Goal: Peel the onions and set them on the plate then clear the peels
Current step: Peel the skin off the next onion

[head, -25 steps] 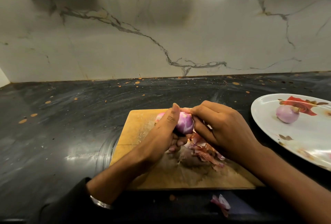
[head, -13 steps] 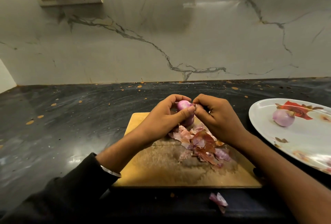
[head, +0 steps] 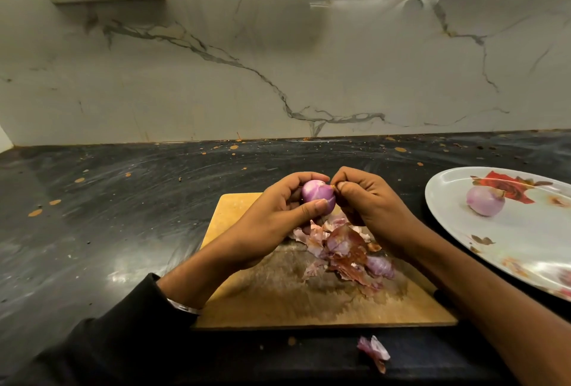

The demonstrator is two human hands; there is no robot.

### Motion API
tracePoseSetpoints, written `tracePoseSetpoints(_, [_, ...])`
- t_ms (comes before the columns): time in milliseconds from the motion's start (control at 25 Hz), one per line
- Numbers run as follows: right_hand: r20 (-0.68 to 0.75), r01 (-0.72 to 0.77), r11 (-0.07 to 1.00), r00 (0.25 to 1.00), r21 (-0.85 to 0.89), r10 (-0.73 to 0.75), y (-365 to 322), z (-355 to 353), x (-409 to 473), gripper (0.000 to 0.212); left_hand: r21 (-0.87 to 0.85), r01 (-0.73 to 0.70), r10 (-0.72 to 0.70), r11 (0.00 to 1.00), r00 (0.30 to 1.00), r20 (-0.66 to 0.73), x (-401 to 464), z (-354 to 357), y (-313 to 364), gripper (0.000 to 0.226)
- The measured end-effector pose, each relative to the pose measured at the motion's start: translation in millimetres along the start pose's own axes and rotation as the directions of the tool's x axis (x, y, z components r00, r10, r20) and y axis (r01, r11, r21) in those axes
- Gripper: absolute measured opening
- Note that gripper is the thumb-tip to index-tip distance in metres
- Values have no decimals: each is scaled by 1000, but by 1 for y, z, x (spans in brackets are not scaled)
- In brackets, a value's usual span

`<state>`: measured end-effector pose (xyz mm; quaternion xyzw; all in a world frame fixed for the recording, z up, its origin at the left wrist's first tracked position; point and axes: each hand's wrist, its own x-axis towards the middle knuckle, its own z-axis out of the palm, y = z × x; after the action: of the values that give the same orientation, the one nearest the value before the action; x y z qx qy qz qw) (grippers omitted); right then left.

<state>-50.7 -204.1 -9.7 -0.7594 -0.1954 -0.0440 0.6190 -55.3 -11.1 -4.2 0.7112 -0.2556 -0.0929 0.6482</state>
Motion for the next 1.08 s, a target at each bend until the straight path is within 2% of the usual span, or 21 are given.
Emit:
tracePoseSetpoints(200, [14,-171,931,984,322,176,-2,6,-1,31,-262,95,-89,960,995,34,-1,1,1,43])
tracePoseSetpoints(400, [17,-180,835,980,519,200,-5,1,-2,30,-395,103,-90,913,995,53,-2,2,3,43])
tracePoseSetpoints(440, [8,-186,841,977,508,211,-5,0,-2,30,-412,103,-91,905,995,50,-1,2,3,43])
tracePoseSetpoints(520, [-51,-188,907,973,377,223,-5,-3,-2,31,-436,96,-95,895,995,24,0,2,1,43])
tracePoseSetpoints(560, [-100,-168,948,974,272,201,-3,-5,-2,34,-442,90,-97,892,995,7,1,2,1,44])
tracePoseSetpoints(640, [-184,-66,998,981,-14,62,1,-9,-4,42,-449,87,-111,889,993,-27,2,1,1,44])
tracePoseSetpoints(720, [-158,35,939,983,-342,-94,5,-14,-5,36,-444,85,-118,892,992,-47,2,-1,0,43])
tracePoseSetpoints(800, [-83,78,865,987,-496,-136,7,-16,-6,15,-439,78,-112,895,992,-54,2,-1,0,43])
tracePoseSetpoints(840, [-65,98,862,986,-498,-150,6,-16,-6,6,-438,72,-109,896,992,-59,3,-2,-1,43])
tracePoseSetpoints(920, [-77,140,888,978,-438,-192,2,-15,-7,4,-438,64,-104,897,992,-69,3,-2,-1,44])
tracePoseSetpoints(1080, [-16,147,952,988,-270,-157,0,-10,-8,46,-439,62,-91,897,995,-45,2,-2,-2,46])
